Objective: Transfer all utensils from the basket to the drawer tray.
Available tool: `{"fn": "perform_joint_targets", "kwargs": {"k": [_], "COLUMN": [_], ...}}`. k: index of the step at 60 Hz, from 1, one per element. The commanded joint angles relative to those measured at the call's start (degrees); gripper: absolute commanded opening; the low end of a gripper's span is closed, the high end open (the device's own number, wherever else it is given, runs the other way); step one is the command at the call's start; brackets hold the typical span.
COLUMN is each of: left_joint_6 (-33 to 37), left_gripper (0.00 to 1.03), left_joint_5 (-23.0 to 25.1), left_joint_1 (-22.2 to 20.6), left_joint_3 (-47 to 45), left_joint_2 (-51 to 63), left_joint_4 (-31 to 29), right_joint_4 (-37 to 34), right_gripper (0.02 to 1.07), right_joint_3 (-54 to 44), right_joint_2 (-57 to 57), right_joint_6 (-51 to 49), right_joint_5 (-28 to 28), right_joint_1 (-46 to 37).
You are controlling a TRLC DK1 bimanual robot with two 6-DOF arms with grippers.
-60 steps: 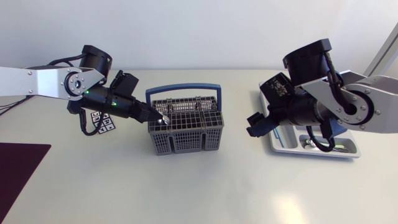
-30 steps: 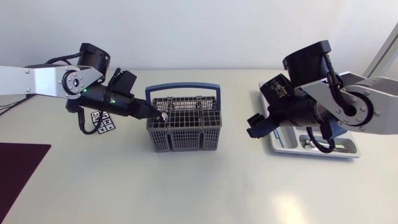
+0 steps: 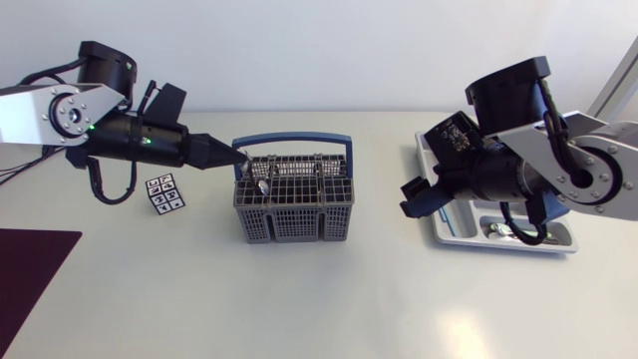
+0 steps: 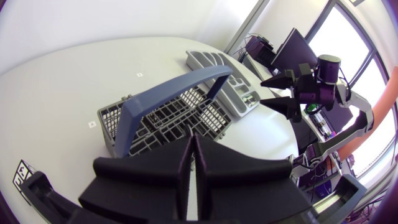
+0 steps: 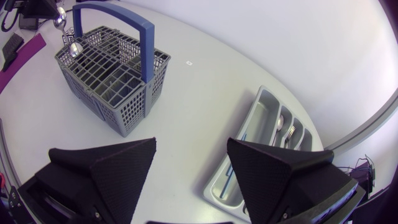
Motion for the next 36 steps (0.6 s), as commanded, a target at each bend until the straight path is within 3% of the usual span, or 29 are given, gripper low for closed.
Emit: {"fn": "perform_joint_targets", "kwargs": {"k": [1, 20, 27, 36], "left_joint_6": [-1.85, -6.77, -7.21, -6.59], "left_gripper": [0.03, 0.03, 0.03, 0.03], "left_joint_5": [1.64, 6.91, 8.76, 10.43], "left_joint_1": [1.1, 2.59, 1.71, -2.68], "left_joint_3": [-0.2, -2.04, -2.4, -3.19], "left_joint_2": [-3.18, -14.35, -16.37, -16.72], "left_joint_4": [-0.45, 3.06, 3.15, 2.97], "right_joint_4": [-0.44, 0.0, 0.7, 0.88], "right_gripper": [0.85, 0.85, 0.85, 0.85], "right_joint_3": [-1.49, -2.1, -2.63, -2.54], "right_joint_2": [-1.22, -5.88, -9.04, -9.13], "right_joint_6": [-0.15, -1.73, -2.78, -4.28], "right_joint_5": [0.52, -0.98, -8.45, -17.5], "right_joint_1": [0.38, 0.73, 0.64, -0.24]}}
